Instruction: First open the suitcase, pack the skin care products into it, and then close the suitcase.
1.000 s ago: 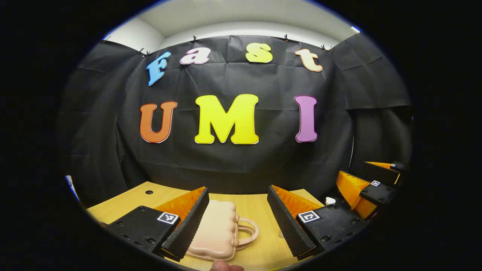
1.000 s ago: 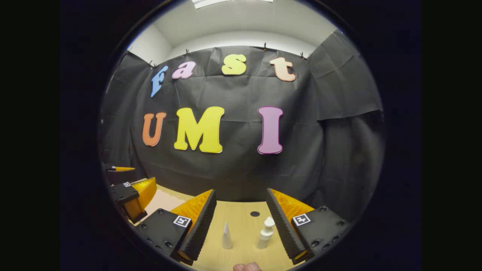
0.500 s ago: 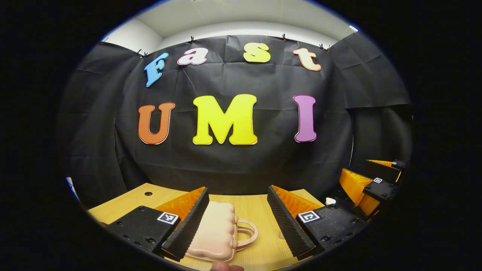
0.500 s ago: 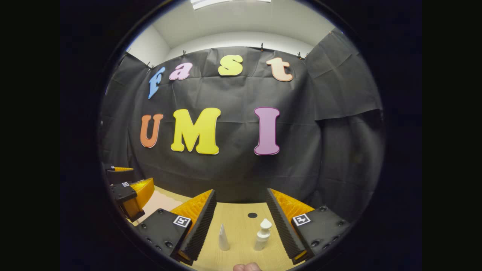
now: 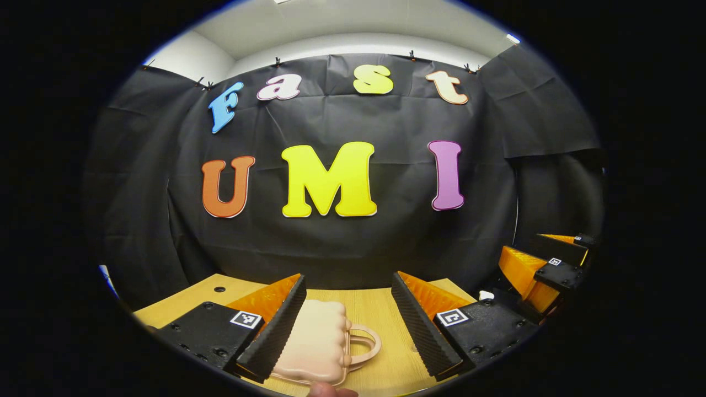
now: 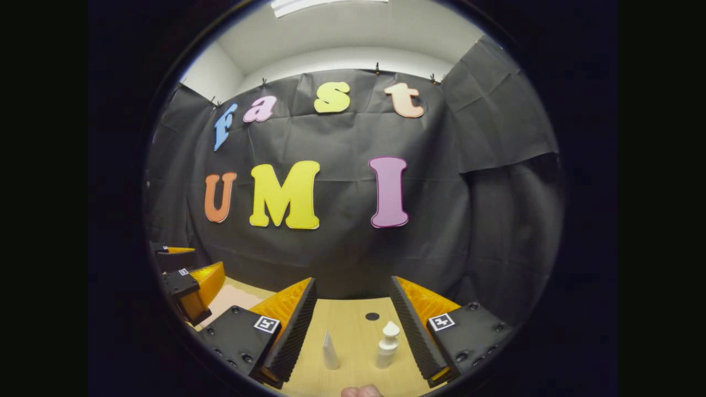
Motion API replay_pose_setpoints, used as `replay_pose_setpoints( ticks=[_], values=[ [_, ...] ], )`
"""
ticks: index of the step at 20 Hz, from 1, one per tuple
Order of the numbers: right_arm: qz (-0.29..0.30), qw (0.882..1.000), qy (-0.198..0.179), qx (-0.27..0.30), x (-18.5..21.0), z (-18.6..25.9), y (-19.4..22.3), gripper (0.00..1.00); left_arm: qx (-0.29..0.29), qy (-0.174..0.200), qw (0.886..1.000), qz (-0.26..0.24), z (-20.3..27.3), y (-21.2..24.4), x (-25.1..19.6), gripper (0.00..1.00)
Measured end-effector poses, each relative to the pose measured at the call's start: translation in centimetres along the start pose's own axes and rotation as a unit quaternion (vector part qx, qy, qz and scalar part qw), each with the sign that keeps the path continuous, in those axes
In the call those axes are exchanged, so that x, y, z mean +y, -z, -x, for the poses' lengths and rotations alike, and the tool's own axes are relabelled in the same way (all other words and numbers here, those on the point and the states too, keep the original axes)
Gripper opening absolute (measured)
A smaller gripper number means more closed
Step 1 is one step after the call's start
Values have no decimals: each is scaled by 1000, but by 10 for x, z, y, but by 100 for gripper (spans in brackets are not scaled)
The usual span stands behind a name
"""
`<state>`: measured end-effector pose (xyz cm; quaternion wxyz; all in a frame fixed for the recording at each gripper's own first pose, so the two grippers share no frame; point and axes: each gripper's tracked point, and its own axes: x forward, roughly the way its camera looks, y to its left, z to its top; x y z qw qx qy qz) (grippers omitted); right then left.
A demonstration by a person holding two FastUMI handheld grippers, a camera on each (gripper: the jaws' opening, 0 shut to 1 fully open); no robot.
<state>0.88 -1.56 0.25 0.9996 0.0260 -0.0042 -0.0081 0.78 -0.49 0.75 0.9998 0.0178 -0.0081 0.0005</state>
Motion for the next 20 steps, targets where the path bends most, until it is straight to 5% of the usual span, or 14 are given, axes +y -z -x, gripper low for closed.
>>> replay_pose_setpoints(
  ticks=[20],
  values=[
    [9,1000,-26,-5,20,-5,-6,79,-15,-14,1000,-6,1,-8,10,100]
  ],
)
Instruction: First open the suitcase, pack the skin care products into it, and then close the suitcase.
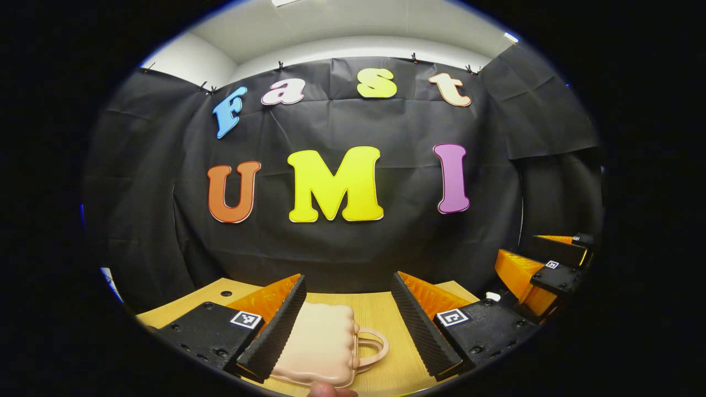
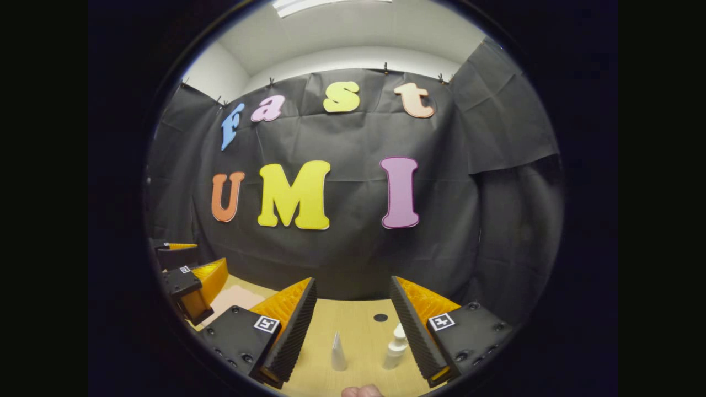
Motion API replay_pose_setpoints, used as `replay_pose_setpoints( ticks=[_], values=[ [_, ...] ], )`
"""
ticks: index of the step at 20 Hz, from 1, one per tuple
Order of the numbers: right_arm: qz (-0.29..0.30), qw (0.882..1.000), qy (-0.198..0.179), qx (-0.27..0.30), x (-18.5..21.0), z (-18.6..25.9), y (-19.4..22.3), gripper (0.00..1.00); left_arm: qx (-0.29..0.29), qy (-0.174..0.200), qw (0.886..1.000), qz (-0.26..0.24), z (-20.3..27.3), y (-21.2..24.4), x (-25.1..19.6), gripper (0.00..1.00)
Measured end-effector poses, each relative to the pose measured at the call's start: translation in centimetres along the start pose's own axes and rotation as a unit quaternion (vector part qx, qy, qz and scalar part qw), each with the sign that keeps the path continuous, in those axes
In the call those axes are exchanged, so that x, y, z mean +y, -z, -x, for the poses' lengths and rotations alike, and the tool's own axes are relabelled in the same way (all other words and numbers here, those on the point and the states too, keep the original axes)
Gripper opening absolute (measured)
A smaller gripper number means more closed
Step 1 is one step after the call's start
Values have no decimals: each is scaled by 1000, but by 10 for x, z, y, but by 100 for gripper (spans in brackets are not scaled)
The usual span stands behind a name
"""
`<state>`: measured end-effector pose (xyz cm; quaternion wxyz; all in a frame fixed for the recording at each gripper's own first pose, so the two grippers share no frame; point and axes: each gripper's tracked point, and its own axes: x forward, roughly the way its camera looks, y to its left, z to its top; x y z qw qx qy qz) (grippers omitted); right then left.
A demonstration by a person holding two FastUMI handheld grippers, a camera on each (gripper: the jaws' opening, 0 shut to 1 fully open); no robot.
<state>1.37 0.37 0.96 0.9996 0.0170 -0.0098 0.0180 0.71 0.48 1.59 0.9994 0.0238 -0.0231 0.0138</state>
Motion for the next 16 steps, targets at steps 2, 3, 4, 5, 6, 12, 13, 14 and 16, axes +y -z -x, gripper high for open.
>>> replay_pose_setpoints(
  ticks=[2,3,4,5,6,12,13,14,16],
  values=[
    [1,1000,-2,0,2,0,0,79,-1,-1,1000,1,0,-1,1,99],
    [1,1000,-2,0,2,0,0,78,-2,-1,1000,1,0,-1,1,99],
    [1,1000,-3,-1,3,0,-1,79,-2,-2,1000,1,1,-1,2,99],
    [1,1000,-3,-2,3,1,-2,79,-3,-3,1000,1,1,-2,2,99],
    [2,1000,-4,-2,4,1,-2,79,-2,-3,1000,1,0,0,3,100],
    [4,1000,-11,-2,5,5,-5,79,-2,3,1000,6,4,-1,-2,99],
    [4,1000,-13,-5,5,5,-7,79,-4,4,1000,5,5,-2,-3,99],
    [5,1000,-12,-6,5,6,-7,79,-6,4,1000,4,5,-3,-3,100],
    [5,1000,-14,-1,7,5,-4,79,-6,5,1000,6,3,-2,-4,100]
  ],
)
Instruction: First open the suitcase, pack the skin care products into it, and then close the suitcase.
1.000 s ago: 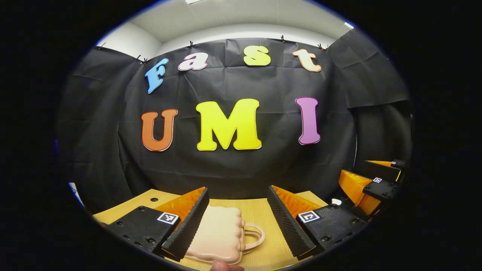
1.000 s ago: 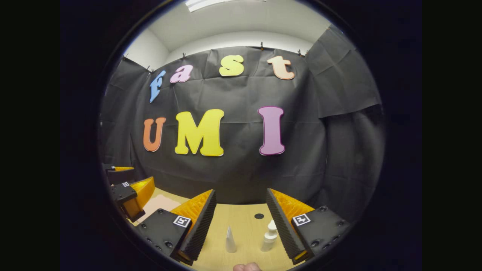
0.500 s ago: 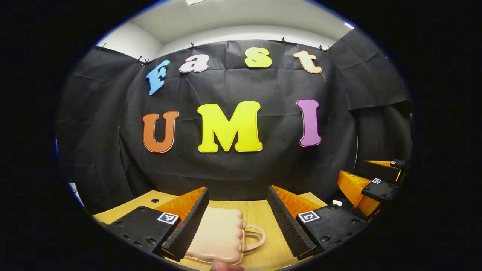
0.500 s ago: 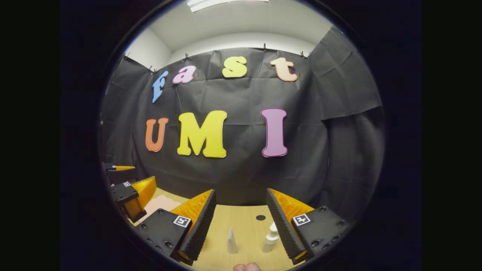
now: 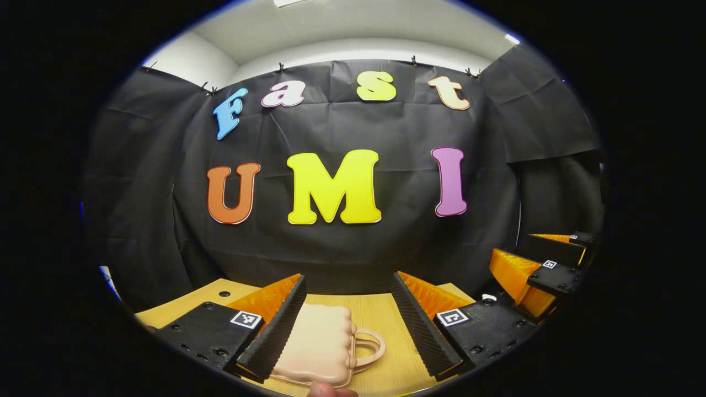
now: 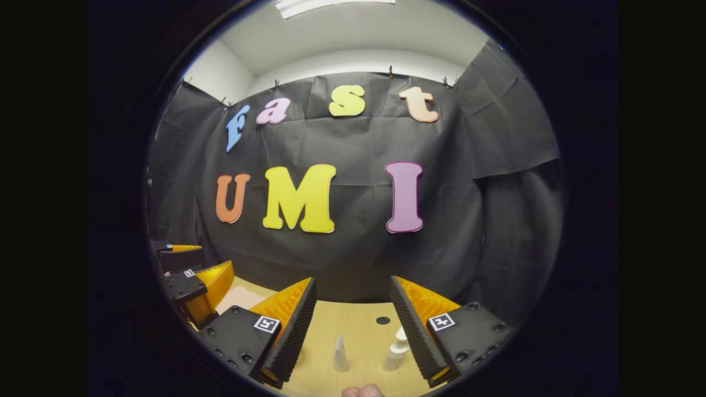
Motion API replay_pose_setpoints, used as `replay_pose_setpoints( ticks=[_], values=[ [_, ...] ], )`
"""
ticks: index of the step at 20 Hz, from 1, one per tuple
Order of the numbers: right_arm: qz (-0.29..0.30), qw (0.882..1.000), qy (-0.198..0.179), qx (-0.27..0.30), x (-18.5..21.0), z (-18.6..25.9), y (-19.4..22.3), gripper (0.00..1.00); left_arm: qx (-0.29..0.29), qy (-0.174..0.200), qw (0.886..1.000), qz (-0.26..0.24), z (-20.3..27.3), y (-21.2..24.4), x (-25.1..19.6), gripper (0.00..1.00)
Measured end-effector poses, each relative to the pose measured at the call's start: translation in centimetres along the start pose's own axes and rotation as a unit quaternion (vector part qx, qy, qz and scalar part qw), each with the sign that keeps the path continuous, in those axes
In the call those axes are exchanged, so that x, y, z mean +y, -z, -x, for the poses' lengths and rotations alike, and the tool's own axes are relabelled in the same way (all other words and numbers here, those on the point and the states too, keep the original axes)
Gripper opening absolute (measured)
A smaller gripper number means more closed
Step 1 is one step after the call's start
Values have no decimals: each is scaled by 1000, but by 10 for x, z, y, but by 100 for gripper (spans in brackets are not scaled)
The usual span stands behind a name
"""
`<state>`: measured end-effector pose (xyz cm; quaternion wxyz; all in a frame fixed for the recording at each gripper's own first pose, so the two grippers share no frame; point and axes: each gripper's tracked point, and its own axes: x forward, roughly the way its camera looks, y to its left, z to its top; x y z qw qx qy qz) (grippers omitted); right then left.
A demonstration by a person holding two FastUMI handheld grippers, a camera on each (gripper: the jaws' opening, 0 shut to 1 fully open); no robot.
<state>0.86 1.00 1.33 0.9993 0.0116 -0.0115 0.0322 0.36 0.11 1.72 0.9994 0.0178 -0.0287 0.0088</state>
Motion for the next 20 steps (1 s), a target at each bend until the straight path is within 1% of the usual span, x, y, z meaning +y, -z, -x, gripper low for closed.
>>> replay_pose_setpoints(
  ticks=[1,6,7,8,10,13,16,20],
  values=[
    [1,1000,-2,0,1,0,0,79,1,0,1000,0,1,0,0,99],
    [4,1000,-8,-7,3,1,-6,78,-2,-5,1000,0,2,-3,2,100],
    [2,1000,-10,-5,4,1,-5,79,-2,-6,1000,-2,2,-3,3,100],
    [0,1000,-11,-4,5,1,-3,78,-1,-7,1000,-3,2,-2,4,99],
    [0,1000,-12,-6,5,0,-5,79,-1,-8,1000,-4,3,-2,4,100],
    [-1,1000,-15,-4,8,0,-1,79,-5,-14,1000,-6,3,-5,8,99],
    [-5,1000,-21,1,11,-1,3,78,-2,-18,1000,-7,4,-3,10,99],
    [-5,1000,-29,1,18,-2,3,79,-8,-26,1000,-12,6,-6,17,100]
  ],
)
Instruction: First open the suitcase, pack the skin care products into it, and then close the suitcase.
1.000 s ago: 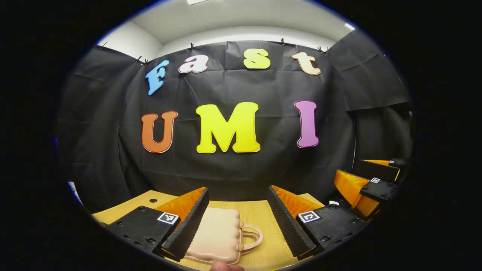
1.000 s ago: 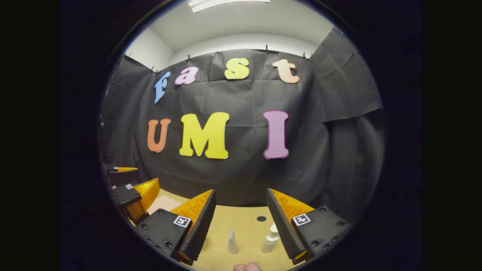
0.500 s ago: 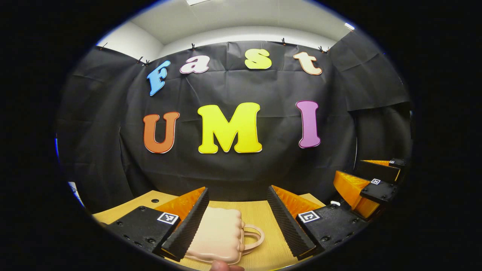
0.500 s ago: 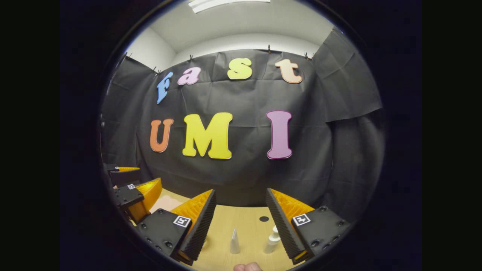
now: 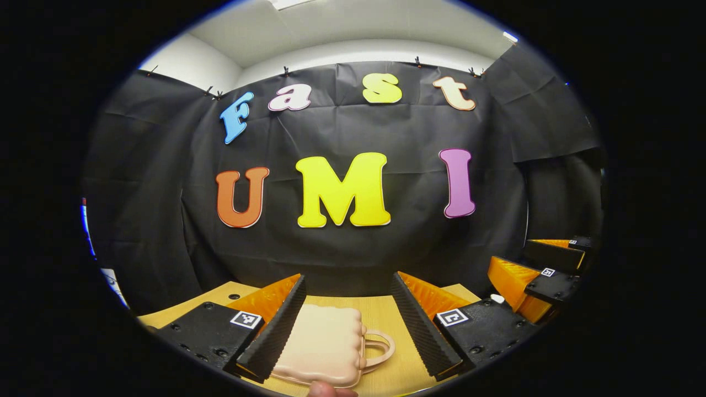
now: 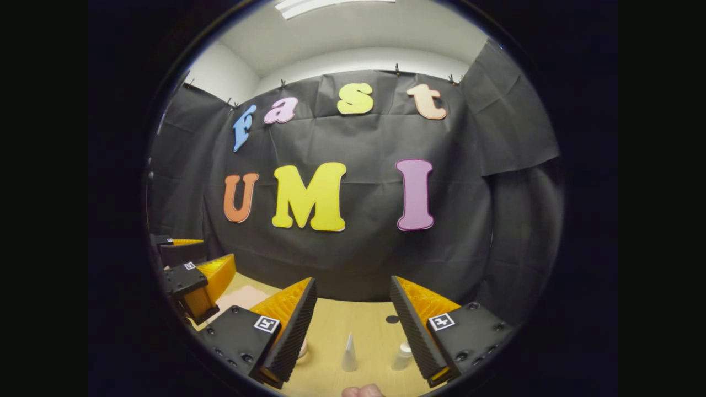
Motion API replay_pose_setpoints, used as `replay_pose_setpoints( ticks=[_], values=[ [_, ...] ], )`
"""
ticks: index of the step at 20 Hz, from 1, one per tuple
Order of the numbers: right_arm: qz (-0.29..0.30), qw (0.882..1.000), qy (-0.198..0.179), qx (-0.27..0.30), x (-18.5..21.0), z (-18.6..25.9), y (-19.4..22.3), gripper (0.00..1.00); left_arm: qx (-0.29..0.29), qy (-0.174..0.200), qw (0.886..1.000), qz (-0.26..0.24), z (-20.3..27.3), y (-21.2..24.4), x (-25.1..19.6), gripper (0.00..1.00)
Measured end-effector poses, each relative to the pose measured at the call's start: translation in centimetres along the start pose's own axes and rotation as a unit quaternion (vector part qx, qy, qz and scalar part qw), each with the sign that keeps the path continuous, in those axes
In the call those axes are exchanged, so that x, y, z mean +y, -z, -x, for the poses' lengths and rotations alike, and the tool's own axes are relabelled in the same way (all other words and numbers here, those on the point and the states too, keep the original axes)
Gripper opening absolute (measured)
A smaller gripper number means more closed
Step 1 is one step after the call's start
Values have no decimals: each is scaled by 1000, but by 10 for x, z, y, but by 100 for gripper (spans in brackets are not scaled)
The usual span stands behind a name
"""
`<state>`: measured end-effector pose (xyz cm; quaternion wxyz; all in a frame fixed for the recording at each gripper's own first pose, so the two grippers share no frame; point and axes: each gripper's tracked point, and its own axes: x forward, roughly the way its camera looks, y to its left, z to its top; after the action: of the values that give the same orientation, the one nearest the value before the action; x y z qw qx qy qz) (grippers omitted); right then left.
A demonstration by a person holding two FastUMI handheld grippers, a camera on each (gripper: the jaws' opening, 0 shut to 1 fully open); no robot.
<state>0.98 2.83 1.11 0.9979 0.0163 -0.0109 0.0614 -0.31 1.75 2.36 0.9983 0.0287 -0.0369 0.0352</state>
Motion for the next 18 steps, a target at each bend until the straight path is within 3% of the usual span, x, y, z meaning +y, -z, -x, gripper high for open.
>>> replay_pose_setpoints(
  ticks=[11,18],
  values=[
    [1,1000,-13,1,8,2,2,79,2,-13,1000,-4,4,0,8,99],
    [24,1000,3,9,-22,12,15,80,32,29,999,-30,9,38,-19,99]
  ],
)
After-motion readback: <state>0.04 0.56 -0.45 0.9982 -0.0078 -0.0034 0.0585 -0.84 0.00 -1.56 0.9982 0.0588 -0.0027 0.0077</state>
